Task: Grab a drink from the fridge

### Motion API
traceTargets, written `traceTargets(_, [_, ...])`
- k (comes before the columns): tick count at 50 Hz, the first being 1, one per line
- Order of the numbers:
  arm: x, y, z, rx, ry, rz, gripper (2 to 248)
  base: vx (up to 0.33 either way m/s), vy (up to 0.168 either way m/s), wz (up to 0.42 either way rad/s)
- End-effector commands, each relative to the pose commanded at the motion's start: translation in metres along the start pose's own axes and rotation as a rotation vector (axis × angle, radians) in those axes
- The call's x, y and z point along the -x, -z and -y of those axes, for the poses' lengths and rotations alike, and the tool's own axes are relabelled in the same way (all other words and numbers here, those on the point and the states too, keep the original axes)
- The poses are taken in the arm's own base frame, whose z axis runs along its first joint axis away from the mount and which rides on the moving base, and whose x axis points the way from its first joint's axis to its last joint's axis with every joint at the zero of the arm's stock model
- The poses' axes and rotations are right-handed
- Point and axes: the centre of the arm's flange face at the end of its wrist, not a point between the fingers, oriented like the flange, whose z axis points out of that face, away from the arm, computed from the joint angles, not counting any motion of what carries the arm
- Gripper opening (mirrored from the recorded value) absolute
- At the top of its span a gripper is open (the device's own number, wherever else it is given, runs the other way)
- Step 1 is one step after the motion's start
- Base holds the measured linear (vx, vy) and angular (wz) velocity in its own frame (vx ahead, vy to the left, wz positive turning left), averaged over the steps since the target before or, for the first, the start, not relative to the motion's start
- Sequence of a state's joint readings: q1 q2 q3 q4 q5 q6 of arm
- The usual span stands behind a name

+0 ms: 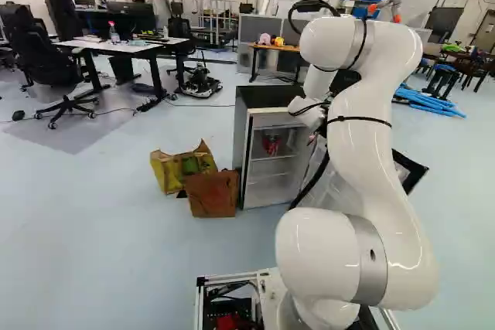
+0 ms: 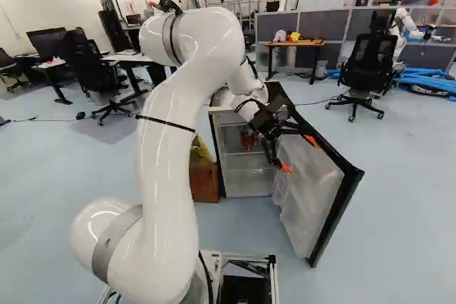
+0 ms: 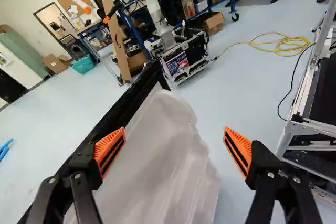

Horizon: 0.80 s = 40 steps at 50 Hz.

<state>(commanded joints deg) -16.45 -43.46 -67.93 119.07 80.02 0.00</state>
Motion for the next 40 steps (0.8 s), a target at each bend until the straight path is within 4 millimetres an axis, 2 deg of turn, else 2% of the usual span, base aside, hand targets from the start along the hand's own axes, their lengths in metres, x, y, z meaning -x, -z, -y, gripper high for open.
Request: traceTargets(40, [-0.017, -0.002, -0.063, -0.400, 0.256, 0.067, 247, 0.000, 0.000, 0.000])
